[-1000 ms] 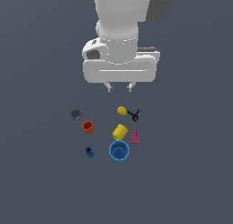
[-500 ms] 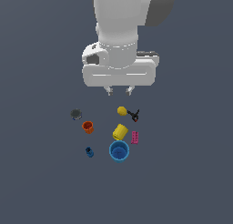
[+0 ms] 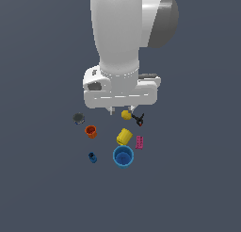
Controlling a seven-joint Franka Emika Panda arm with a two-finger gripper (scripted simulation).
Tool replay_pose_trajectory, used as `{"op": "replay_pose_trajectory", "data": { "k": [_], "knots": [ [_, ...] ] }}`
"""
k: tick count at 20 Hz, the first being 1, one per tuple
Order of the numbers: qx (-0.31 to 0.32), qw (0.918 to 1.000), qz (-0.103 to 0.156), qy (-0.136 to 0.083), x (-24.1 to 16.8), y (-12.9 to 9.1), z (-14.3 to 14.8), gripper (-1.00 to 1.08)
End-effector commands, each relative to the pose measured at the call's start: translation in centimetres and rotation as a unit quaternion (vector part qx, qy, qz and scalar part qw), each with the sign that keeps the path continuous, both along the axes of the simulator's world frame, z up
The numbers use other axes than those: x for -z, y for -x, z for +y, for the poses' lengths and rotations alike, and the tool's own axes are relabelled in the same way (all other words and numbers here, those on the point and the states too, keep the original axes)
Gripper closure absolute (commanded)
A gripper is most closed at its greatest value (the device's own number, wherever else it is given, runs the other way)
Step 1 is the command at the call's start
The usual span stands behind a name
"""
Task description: Pick up a designated object from a clutter of objects.
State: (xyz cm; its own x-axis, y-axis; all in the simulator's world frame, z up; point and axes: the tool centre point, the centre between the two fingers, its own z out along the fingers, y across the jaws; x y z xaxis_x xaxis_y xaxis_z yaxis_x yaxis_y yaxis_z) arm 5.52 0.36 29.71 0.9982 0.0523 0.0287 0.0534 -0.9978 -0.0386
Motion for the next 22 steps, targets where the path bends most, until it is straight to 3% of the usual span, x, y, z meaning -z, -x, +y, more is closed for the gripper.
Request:
{"op": "replay_pose_trajectory", "data": {
  "k": [1, 12, 22],
  "knots": [
    [-0.014, 0.9999, 0.004, -0.001, 1.6, -1.1, -0.3, -0.20],
    [-0.086, 0.9960, 0.023, -0.007, 10.6, -6.1, -1.7, -0.20],
    [-0.132, 0.9905, 0.035, -0.014, 17.4, -8.3, -2.7, -0.20]
  ]
}}
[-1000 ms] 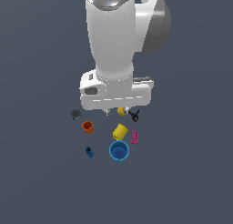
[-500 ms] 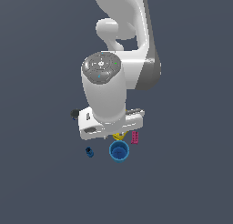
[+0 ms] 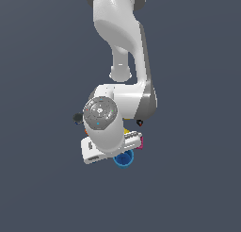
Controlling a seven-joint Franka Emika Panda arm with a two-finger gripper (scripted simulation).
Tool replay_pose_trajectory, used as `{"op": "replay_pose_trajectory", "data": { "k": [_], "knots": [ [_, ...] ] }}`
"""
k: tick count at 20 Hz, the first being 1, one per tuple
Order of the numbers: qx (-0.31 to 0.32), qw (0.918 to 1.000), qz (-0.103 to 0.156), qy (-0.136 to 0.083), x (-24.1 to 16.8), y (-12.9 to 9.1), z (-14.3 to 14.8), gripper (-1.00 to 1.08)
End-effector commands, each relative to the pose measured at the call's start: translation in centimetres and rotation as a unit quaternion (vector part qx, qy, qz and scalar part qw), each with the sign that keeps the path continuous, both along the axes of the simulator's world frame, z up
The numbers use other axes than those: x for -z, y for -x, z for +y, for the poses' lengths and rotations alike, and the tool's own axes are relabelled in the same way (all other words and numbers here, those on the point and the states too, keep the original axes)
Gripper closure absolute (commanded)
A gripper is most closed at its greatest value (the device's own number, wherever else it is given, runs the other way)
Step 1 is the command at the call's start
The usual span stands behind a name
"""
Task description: Pick up a designated object from a clutter of objects.
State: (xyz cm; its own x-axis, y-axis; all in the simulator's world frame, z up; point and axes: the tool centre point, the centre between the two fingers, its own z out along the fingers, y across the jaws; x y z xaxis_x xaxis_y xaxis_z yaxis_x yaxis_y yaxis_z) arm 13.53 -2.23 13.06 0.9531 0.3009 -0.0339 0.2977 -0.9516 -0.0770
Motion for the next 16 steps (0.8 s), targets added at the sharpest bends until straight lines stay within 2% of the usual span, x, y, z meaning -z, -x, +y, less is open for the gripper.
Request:
{"op": "replay_pose_trajectory", "data": {
  "k": [1, 16],
  "knots": [
    [-0.009, 1.0000, 0.001, -0.001, 1.2, -0.3, -0.2, -0.20],
    [-0.018, 0.9998, 0.004, -0.003, 4.3, -0.5, -0.3, -0.20]
  ]
}}
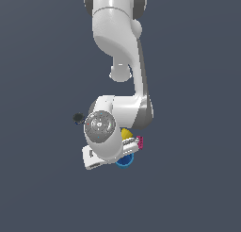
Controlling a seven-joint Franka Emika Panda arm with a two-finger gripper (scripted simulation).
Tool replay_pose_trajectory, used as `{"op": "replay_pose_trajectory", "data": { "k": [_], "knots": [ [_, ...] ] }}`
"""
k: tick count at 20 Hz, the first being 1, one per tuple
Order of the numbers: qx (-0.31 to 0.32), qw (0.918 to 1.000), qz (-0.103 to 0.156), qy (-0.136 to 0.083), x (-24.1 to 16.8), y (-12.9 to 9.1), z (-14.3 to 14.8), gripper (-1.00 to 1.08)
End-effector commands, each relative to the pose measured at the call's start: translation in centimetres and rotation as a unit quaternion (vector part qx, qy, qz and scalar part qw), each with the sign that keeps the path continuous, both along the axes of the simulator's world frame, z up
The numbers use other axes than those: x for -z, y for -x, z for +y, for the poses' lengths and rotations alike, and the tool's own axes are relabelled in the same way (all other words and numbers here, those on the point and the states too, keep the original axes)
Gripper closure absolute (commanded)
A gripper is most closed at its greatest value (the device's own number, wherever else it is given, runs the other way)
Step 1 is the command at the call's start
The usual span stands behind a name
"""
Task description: Pick up a designated object from a clutter of objects.
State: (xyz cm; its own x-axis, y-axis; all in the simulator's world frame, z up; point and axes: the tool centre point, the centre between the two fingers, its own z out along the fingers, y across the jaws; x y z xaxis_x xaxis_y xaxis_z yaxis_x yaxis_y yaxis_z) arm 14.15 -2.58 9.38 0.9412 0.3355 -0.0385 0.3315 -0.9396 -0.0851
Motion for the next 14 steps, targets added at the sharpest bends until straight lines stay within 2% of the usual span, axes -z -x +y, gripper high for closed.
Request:
{"op": "replay_pose_trajectory", "data": {
  "k": [1, 6, 7, 14],
  "knots": [
    [-0.001, 1.0000, 0.001, 0.000, 1.1, 0.1, 0.1, -0.20],
    [-0.001, 1.0000, 0.000, 0.000, 2.2, 0.2, 0.2, -0.20],
    [-0.001, 1.0000, 0.000, 0.000, 2.2, 0.2, 0.2, 1.08],
    [-0.001, 1.0000, 0.000, 0.000, 2.2, 0.2, 0.2, 1.08]
  ]
}}
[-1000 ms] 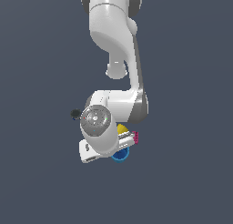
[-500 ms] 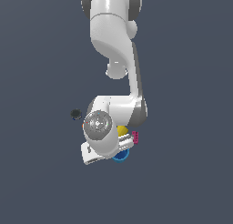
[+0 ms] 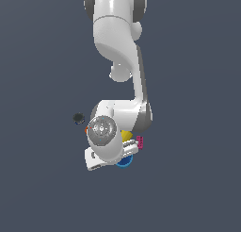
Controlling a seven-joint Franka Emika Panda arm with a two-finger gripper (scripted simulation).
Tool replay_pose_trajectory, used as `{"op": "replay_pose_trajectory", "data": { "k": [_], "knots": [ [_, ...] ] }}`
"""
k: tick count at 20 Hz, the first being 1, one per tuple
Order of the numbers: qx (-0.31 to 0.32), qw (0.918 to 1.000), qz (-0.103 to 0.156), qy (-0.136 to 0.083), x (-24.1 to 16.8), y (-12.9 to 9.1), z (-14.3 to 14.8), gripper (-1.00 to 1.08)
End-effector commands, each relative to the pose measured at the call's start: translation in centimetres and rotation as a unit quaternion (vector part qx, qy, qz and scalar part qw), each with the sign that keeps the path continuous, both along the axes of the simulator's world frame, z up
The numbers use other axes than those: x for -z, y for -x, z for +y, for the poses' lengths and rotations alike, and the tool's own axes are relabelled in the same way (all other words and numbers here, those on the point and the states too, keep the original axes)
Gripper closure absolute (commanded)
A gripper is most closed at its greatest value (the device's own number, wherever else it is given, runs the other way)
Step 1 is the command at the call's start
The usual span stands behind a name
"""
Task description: Pick up a designated object from a clutter of objects.
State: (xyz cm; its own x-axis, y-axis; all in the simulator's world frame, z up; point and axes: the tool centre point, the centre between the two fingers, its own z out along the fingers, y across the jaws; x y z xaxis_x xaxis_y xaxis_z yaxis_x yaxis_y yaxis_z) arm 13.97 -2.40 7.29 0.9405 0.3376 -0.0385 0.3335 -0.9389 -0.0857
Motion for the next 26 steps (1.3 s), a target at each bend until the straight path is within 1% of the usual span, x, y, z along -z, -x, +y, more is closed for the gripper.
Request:
{"op": "replay_pose_trajectory", "data": {
  "k": [1, 7, 13, 18, 26],
  "knots": [
    [0.000, 1.0000, 0.000, 0.000, 0.1, 0.0, 0.0, 1.08],
    [0.000, 1.0000, 0.000, 0.000, -0.5, 0.1, 0.1, 1.08],
    [0.000, 1.0000, 0.000, 0.000, -3.0, 0.4, 0.8, 1.08],
    [0.000, 1.0000, 0.000, 0.000, -6.9, 1.0, 1.8, 1.08],
    [0.000, 1.0000, 0.000, 0.000, -15.9, 2.2, 4.2, 1.08]
  ]
}}
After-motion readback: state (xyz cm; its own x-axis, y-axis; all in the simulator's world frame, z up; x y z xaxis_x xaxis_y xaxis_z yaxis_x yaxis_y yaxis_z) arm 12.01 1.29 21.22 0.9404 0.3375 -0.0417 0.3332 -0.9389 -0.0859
